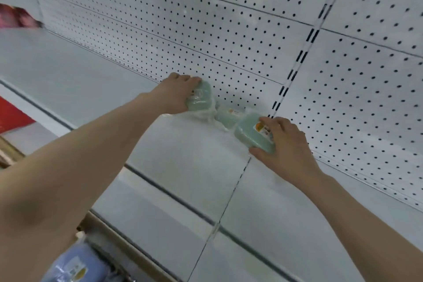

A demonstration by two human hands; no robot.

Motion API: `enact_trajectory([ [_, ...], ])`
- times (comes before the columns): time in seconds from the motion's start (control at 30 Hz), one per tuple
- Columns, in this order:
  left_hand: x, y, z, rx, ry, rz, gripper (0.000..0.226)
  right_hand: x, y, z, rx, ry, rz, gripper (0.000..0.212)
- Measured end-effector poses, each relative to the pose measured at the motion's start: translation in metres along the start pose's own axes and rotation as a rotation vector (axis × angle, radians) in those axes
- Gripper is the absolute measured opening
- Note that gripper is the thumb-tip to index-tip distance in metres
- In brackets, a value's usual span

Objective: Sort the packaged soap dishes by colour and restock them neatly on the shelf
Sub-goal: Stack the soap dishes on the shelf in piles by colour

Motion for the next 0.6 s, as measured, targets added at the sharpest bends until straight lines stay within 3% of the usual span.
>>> enact_trajectory([
  [0.27, -0.014, -0.065, 0.010, -0.217, -0.086, 0.084, 0.071, 0.007, -0.064, 0.021, 0.025, -0.050, -0.066, 0.060],
  [0.37, -0.020, -0.064, 0.018, -0.076, -0.127, 0.164, 0.077, 0.000, -0.087, 0.024, 0.030, -0.069, -0.065, 0.057],
  [0.47, -0.018, -0.052, 0.024, 0.088, -0.084, 0.123, 0.080, -0.007, -0.110, 0.032, -0.031, -0.038, -0.083, 0.056],
  [0.6, -0.021, -0.048, 0.038, 0.181, -0.014, 0.188, 0.057, -0.014, -0.113, 0.054, -0.117, 0.104, -0.091, 0.051],
])
Point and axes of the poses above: each hand's wrist, its own y-axis away from the middle knuckle, its own z-axis out of the palm, x = y × z, the point moved 2 cm from there along -y, towards the middle knuckle, and after that the axes turned 9 degrees about y, right-handed, at the moved point
